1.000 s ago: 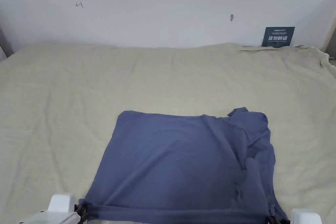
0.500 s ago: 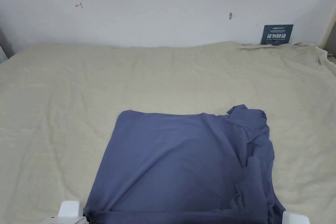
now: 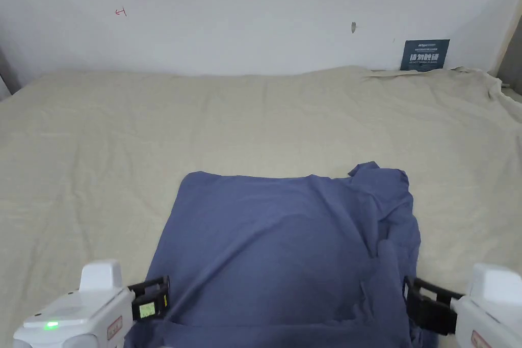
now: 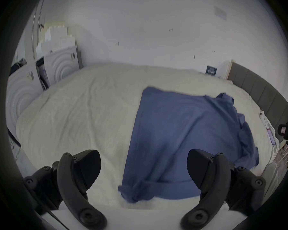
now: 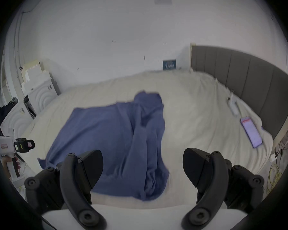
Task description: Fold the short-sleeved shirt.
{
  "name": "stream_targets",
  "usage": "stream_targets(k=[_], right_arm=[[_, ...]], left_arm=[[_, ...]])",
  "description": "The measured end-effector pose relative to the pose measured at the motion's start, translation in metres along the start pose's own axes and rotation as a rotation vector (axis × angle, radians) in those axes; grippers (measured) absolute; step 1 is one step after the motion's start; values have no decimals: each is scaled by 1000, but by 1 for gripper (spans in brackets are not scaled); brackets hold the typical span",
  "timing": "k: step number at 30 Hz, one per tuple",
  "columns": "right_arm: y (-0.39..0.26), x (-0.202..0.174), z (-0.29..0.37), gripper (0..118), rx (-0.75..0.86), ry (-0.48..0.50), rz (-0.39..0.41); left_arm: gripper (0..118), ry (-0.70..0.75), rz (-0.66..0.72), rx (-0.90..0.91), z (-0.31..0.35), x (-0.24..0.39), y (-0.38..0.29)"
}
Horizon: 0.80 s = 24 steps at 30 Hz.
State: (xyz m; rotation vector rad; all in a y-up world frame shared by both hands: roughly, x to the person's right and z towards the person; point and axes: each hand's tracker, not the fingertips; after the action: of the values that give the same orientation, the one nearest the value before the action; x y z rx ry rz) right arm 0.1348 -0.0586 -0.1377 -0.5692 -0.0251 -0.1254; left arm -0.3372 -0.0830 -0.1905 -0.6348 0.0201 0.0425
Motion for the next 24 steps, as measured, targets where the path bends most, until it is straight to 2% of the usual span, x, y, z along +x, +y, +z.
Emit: stream_targets(k=[5, 8, 9, 10, 11, 12, 13, 14, 16, 17, 20, 24], right_arm=[[29, -1, 20, 100, 114, -9, 33], [36, 0, 30, 99, 165, -28, 36], [37, -2, 33, 97, 179, -40, 39], [37, -2, 35, 92, 187, -45, 46], [37, -1, 37, 78, 196, -50, 50], [36, 0, 39, 50, 201, -55, 53], [36, 2, 40, 28, 203, -58, 55], [35, 3, 41, 8, 207, -66, 54], [33, 7, 41, 2, 209, -75, 50], [32, 9, 41, 0, 211, -74, 44], [29, 16, 44, 0, 213, -62, 21], [28, 13, 51, 0, 215, -76, 26]], left_arm=[[113, -26, -29, 74, 13, 9, 31], [111, -32, -59, 133, 20, 16, 41], [107, -21, -65, 151, 22, 19, 42], [99, -19, -65, 162, 24, 21, 43], [83, -22, -70, 167, 25, 22, 44], [56, -35, -79, 186, 28, 24, 44], [35, -42, -87, 206, 30, 25, 43], [19, -47, -86, 218, 32, 26, 41], [4, -63, -69, 214, 31, 27, 40], [1, -95, -42, 204, 32, 26, 40], [0, -110, 2, 183, 31, 25, 37], [0, -92, -46, 138, 27, 27, 30]])
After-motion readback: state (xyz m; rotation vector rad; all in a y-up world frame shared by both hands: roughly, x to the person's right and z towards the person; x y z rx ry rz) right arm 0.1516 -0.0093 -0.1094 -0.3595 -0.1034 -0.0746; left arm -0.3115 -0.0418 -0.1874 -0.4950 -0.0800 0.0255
